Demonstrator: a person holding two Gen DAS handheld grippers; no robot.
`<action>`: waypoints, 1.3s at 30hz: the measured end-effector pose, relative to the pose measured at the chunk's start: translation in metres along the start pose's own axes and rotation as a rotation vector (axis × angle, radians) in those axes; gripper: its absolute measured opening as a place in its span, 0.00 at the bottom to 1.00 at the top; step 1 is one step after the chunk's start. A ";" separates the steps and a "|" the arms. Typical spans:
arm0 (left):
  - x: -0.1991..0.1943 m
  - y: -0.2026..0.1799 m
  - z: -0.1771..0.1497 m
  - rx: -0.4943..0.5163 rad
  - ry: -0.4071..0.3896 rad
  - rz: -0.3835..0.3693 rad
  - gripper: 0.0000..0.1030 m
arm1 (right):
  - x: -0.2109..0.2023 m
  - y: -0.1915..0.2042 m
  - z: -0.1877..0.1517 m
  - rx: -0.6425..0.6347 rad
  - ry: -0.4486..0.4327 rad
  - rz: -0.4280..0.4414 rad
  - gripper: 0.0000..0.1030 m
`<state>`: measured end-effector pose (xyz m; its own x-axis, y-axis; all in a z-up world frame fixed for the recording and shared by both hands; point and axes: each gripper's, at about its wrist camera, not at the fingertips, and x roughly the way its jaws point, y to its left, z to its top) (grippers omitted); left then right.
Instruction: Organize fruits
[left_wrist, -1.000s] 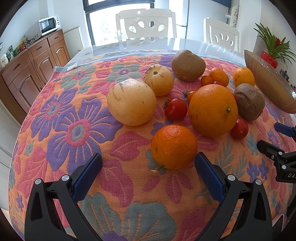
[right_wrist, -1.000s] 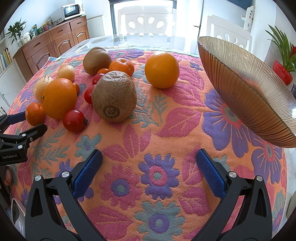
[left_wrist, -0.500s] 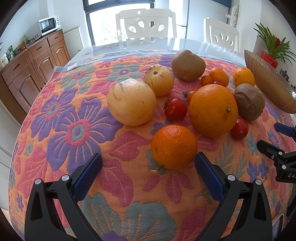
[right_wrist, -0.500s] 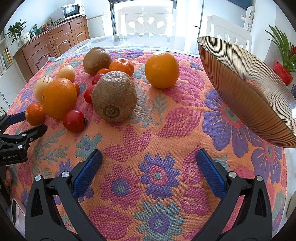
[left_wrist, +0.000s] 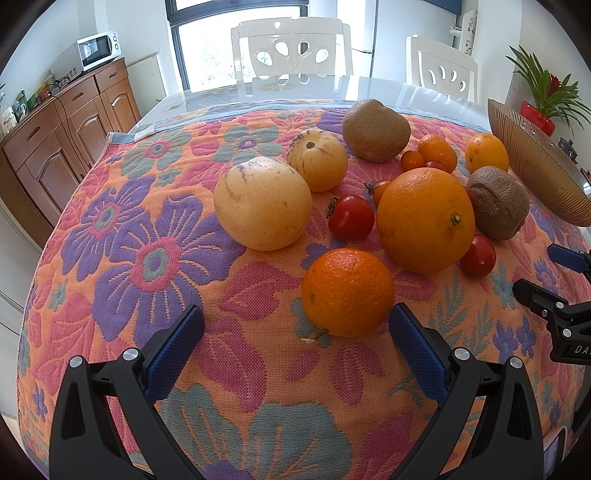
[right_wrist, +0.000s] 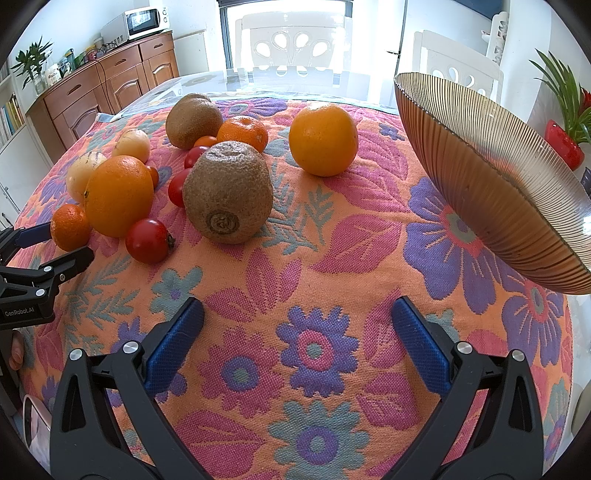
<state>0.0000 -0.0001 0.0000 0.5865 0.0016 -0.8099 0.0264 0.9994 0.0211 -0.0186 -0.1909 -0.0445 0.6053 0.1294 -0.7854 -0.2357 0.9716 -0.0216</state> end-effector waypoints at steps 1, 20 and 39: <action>0.000 0.000 0.000 0.000 0.000 0.000 0.95 | 0.000 0.000 0.000 0.000 0.000 0.000 0.97; 0.000 0.000 0.000 0.000 0.000 0.000 0.95 | 0.000 0.000 0.000 0.000 0.000 0.000 0.97; -0.009 0.006 -0.001 -0.041 0.000 -0.041 0.95 | 0.000 0.000 0.000 0.001 0.000 0.001 0.97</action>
<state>-0.0054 0.0063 0.0067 0.5859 -0.0393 -0.8094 0.0168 0.9992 -0.0364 -0.0187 -0.1910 -0.0448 0.6051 0.1305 -0.7854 -0.2357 0.9716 -0.0202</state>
